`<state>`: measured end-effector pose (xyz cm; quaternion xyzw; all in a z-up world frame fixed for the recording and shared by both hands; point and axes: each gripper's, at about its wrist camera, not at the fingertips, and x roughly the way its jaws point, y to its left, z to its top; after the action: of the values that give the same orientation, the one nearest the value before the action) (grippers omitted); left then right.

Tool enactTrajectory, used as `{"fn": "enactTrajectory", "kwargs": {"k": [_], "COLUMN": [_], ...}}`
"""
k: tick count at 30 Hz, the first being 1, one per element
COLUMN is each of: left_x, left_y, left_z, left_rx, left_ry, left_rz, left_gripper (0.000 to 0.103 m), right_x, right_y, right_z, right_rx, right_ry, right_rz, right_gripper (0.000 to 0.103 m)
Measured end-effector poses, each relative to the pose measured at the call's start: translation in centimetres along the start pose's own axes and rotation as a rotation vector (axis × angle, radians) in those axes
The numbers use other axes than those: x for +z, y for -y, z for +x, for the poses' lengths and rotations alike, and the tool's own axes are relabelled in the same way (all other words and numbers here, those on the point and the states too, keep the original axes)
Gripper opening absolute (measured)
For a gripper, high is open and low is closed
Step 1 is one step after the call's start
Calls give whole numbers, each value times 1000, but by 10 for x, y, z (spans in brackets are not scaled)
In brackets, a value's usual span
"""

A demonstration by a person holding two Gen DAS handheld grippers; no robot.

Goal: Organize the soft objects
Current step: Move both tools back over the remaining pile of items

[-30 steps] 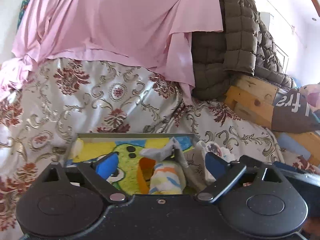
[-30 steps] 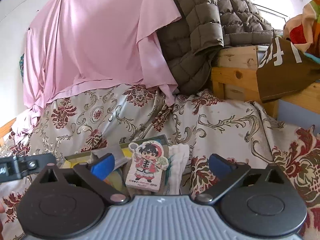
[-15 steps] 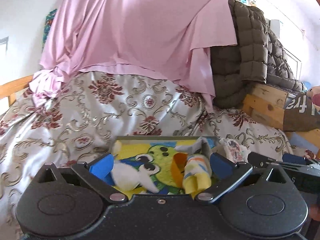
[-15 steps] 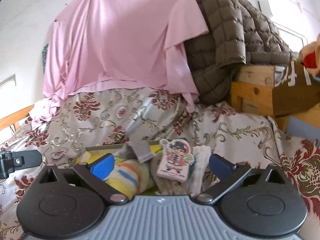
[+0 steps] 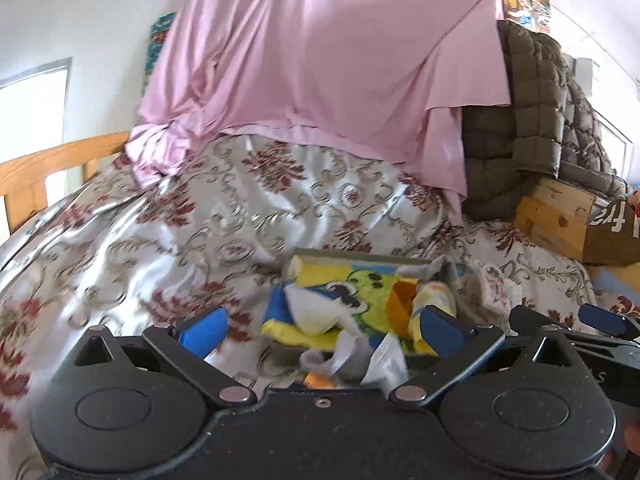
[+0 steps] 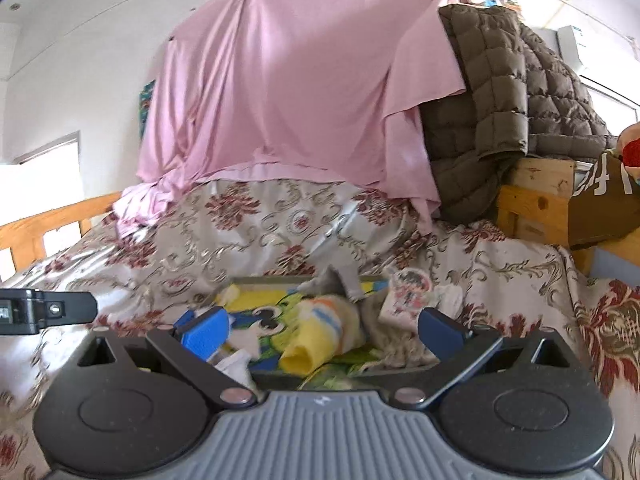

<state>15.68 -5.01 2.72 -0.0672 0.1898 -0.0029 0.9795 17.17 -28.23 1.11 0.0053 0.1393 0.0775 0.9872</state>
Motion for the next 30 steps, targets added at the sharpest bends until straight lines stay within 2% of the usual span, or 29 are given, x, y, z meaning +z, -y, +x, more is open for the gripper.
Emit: {"fn": "enactTrajectory", "kwargs": {"k": [7, 11, 19, 23, 30], "left_x": [-38, -61, -92, -104, -109], "left_y": [-22, -29, -40, -50, -63], "left_z": [-23, -36, -51, -52, -49], "left_rx": [52, 50, 68, 85, 126], "left_ry": [-36, -60, -102, -134, -162], "left_rz": [0, 15, 41, 36, 15], "left_gripper": [102, 102, 102, 102, 102], "right_x": [-24, -35, -45, -49, -62], "right_y": [-13, -17, -32, -39, -59], "right_z": [-32, -51, -75, -75, -56], "right_rx": [25, 17, -3, 1, 55], "right_ry": [-88, -130, -151, -168, -294], "right_rz": [25, 44, 10, -20, -107], "right_gripper": [103, 103, 103, 103, 103]}}
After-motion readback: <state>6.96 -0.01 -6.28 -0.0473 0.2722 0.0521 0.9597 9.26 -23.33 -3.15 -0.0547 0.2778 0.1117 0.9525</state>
